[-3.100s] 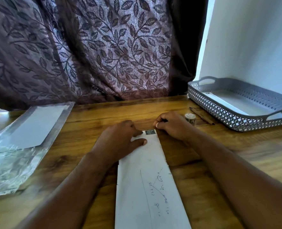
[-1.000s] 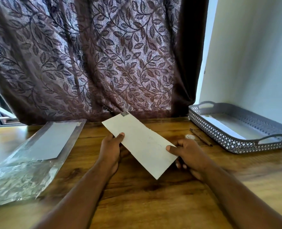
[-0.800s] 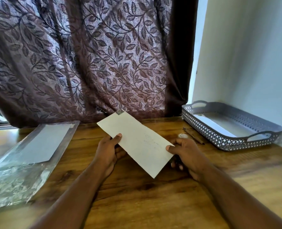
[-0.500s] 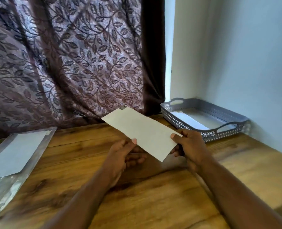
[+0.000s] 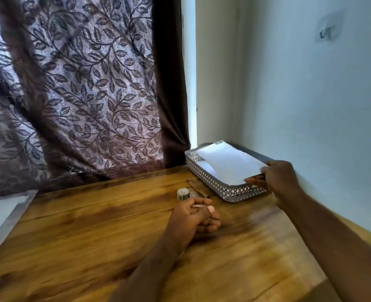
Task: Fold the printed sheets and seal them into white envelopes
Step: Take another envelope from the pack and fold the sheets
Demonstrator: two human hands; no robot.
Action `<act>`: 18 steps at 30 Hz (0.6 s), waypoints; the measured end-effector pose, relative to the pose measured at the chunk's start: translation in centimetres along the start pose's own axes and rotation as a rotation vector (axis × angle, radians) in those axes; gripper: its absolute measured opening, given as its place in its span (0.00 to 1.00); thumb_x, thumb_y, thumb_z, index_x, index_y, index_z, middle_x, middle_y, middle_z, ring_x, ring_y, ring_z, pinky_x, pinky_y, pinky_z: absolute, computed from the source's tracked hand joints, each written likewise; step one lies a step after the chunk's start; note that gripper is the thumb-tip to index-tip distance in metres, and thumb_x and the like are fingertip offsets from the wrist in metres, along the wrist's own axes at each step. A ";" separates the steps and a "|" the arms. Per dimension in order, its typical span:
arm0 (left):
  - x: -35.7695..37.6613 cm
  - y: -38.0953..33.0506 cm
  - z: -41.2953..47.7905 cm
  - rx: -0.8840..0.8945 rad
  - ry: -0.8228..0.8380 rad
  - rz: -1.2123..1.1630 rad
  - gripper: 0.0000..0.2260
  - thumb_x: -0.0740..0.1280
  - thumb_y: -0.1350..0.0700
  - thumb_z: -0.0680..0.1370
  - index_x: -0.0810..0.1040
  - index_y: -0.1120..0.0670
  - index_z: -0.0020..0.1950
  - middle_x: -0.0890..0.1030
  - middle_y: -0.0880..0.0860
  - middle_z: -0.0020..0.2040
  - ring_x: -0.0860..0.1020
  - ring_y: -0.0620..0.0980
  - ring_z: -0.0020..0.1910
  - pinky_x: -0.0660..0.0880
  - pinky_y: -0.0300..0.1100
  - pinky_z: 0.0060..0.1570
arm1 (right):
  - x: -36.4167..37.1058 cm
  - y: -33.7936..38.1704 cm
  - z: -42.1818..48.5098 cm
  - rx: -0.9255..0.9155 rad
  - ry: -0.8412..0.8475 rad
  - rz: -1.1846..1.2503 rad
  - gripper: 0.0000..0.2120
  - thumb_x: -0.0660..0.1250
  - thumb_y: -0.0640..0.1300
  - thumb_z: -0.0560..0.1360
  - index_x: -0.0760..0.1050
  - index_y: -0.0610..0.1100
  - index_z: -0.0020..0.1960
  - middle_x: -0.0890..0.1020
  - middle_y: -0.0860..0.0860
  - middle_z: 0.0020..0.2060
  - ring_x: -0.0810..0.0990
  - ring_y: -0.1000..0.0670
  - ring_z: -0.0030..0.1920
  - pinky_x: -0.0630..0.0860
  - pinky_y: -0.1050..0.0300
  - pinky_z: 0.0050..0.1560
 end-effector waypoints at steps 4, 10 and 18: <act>0.2 0.3 0.4 0.004 0.009 0.027 0.09 0.69 0.63 0.79 0.77 0.62 0.58 0.85 0.65 0.47 0.84 0.59 0.44 0.83 0.47 0.42 | 0.2 0.2 2.7 0.004 -0.009 -0.220 0.13 0.59 0.27 0.79 0.73 0.27 0.62 0.81 0.31 0.48 0.86 0.41 0.31 0.85 0.46 0.37; -0.4 0.3 0.4 -0.015 0.054 -0.014 0.10 0.68 0.64 0.79 0.77 0.64 0.59 0.84 0.66 0.47 0.84 0.58 0.42 0.83 0.45 0.40 | 1.6 0.6 4.3 0.063 0.097 -0.339 0.20 0.78 0.51 0.72 0.84 0.33 0.50 0.87 0.45 0.46 0.86 0.55 0.47 0.79 0.62 0.46; -0.5 0.6 0.9 -0.002 0.073 0.000 0.10 0.68 0.63 0.79 0.77 0.63 0.59 0.84 0.66 0.48 0.83 0.60 0.43 0.82 0.51 0.43 | 3.4 1.2 4.5 -0.132 0.050 -0.734 0.10 0.62 0.34 0.79 0.70 0.39 0.38 0.83 0.43 0.28 0.84 0.47 0.26 0.65 0.63 0.18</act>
Point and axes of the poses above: each hand's wrist, its own z-axis towards the middle knuckle, its own x-axis out of the palm, y = z × x, the point moved 1 cm from there along z, towards the middle knuckle
